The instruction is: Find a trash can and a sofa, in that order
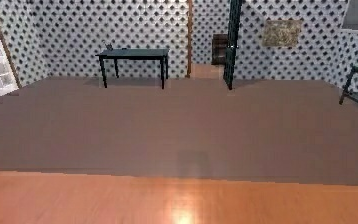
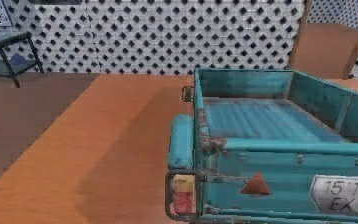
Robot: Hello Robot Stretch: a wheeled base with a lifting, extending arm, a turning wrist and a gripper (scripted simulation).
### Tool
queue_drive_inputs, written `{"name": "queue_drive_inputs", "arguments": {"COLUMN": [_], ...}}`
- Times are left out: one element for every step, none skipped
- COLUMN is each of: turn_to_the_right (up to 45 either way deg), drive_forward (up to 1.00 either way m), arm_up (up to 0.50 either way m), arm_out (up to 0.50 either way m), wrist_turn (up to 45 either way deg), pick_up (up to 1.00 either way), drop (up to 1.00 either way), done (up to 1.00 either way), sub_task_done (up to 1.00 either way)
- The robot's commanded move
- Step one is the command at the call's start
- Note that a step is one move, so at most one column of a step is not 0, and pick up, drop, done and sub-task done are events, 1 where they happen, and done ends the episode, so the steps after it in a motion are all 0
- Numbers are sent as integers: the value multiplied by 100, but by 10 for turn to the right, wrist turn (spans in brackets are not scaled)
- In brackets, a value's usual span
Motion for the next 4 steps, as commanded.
{"name": "queue_drive_inputs", "arguments": {"turn_to_the_right": [60,0,0,0], "drive_forward": [0,100,100,100], "arm_up": [0,0,0,0], "arm_out": [0,0,0,0], "wrist_turn": [0,0,0,0], "pick_up": [0,0,0,0], "drop": [0,0,0,0], "done": [0,0,0,0], "sub_task_done": [0,0,0,0]}}
